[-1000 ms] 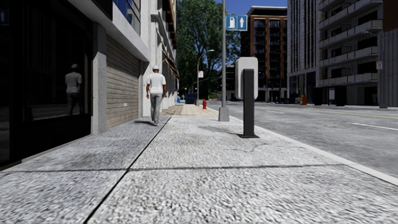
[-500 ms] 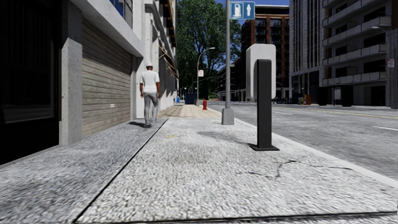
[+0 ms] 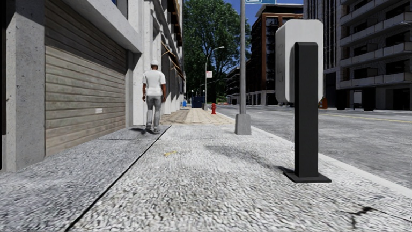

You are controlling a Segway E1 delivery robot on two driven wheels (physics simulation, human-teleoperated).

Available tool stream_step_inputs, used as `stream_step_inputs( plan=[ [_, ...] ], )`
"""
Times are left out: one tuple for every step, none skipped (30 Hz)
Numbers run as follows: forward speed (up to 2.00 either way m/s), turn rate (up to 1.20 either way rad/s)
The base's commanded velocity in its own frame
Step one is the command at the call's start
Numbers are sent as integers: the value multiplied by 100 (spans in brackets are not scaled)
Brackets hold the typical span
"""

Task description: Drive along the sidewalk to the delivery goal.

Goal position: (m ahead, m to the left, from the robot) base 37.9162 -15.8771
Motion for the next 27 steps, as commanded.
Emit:
stream_step_inputs(
  plan=[
    [200, 20],
    [200, 21],
    [200, 21],
    [200, 21],
    [200, 21],
    [200, 21],
    [200, 21],
    [200, 7],
    [200, 0],
    [200, 0],
    [200, 0],
    [200, 0],
    [200, 0],
    [200, 0],
    [200, 0],
    [200, 0],
    [200, 0],
    [200, 0],
    [200, 0],
    [200, 0],
    [200, 0],
    [200, 0],
    [200, 0],
    [200, 0],
    [200, 0],
    [200, 0],
    [200, 0]
  ],
)
